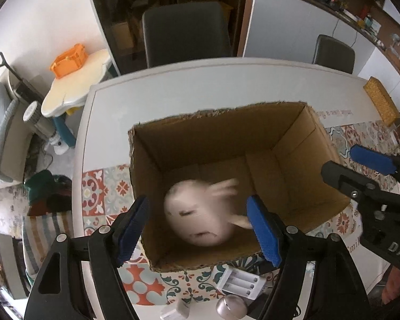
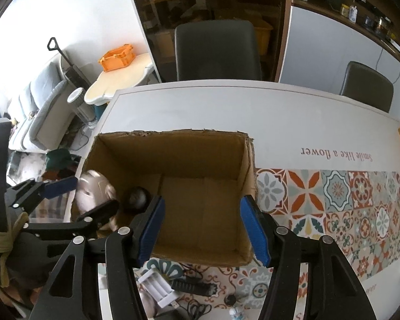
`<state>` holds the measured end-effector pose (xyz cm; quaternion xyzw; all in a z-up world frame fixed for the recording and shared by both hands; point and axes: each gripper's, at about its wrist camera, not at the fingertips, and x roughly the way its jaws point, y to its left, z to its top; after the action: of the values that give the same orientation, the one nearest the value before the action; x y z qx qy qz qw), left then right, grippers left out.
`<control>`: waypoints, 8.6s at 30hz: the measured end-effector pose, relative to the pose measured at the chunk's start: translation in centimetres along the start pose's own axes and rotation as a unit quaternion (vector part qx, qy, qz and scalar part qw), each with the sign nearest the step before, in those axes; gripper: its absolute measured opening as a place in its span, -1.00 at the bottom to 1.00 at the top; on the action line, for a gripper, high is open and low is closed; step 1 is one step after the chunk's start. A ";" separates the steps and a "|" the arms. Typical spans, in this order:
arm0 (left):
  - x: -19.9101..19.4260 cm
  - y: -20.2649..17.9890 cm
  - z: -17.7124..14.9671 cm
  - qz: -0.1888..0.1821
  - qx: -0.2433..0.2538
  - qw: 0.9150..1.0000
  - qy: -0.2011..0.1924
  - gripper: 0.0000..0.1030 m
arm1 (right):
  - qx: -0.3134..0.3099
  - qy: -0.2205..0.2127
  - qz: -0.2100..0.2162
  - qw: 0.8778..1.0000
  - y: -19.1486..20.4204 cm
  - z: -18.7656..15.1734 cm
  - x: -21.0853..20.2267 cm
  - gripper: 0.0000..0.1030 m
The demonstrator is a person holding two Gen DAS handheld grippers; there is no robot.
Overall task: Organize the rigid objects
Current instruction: 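Lower both items into the box and open both grippers, then grasp the white square charger with the left gripper while the right gripper approaches the silver egg gadget, then close the right gripper on the silver egg gadget while the left gripper lifts the charger, then carry the white charger and silver gadget over the cardboard box with both grippers, then open both grippers to drop the charger and silver gadget into the box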
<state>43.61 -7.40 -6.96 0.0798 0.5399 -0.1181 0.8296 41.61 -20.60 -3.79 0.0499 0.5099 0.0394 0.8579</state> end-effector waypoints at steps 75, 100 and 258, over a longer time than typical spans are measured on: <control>7.7 7.2 -18.7 -0.037 -0.249 0.951 0.178 0.54 | -0.043 0.110 0.048 0.992 7.0 -14.4 6.0 0.43; 9.4 6.8 -21.2 -0.038 -0.250 0.951 0.176 -0.04 | -0.042 0.146 0.051 0.987 7.8 -15.5 8.2 0.43; -0.3 3.3 -1.8 -0.018 -0.107 0.994 -0.006 0.34 | 0.011 0.026 0.047 0.998 1.1 -0.6 3.4 0.06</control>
<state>42.79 -3.73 -7.38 -0.0196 0.5461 -0.0747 0.8341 42.68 -19.11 -6.91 0.0825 0.5296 0.0756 0.8408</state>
